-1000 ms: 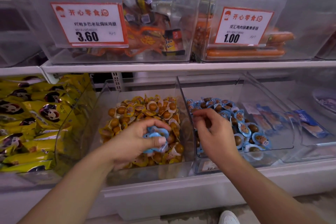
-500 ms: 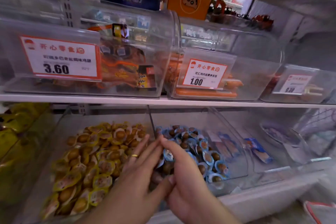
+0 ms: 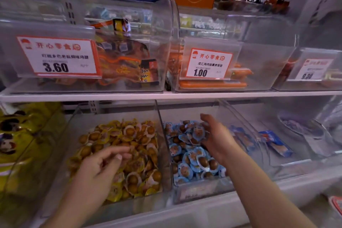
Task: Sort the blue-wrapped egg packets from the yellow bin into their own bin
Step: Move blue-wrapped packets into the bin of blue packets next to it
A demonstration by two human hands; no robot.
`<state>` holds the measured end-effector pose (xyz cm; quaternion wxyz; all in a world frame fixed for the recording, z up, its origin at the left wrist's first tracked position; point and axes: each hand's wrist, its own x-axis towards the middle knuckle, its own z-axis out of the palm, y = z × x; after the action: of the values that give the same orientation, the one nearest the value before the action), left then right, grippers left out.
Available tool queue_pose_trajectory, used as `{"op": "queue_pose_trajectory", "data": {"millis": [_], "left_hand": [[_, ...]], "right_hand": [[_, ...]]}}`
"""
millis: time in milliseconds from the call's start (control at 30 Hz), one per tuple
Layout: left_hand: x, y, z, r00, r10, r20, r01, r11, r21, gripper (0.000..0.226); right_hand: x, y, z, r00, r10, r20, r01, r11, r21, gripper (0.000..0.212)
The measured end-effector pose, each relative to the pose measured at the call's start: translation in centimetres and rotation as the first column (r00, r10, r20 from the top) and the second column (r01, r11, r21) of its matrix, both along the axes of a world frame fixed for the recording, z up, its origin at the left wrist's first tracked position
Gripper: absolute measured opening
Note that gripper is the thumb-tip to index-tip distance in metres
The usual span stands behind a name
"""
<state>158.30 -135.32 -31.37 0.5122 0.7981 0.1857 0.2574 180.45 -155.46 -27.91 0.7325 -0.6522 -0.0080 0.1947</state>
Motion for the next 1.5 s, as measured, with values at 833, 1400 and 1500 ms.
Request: {"op": "queue_pose_trajectory", "data": {"millis": [833,1400,1500], "left_hand": [[-8.1,1.8,-1.2,0.875,0.026,-0.484,0.315,0.728,0.609,0.058],[-9.9,2.5,-0.9,0.975,-0.041,-0.220,0.128,0.911,0.393,0.045],[-9.8,2.5,-0.9,0.972,-0.032,-0.233,0.129,0.902,0.411,0.042]], "right_hand": [[-15.3,9.5,-0.4,0.330,0.936,-0.121,-0.620,0.119,-0.776,0.038],[-14.0,10.9,-1.7,0.256,0.936,-0.241,-0.762,0.042,-0.646,0.038],[-13.8,11.3,-2.2,0.284,0.921,-0.268,-0.779,0.059,-0.624,0.038]]}}
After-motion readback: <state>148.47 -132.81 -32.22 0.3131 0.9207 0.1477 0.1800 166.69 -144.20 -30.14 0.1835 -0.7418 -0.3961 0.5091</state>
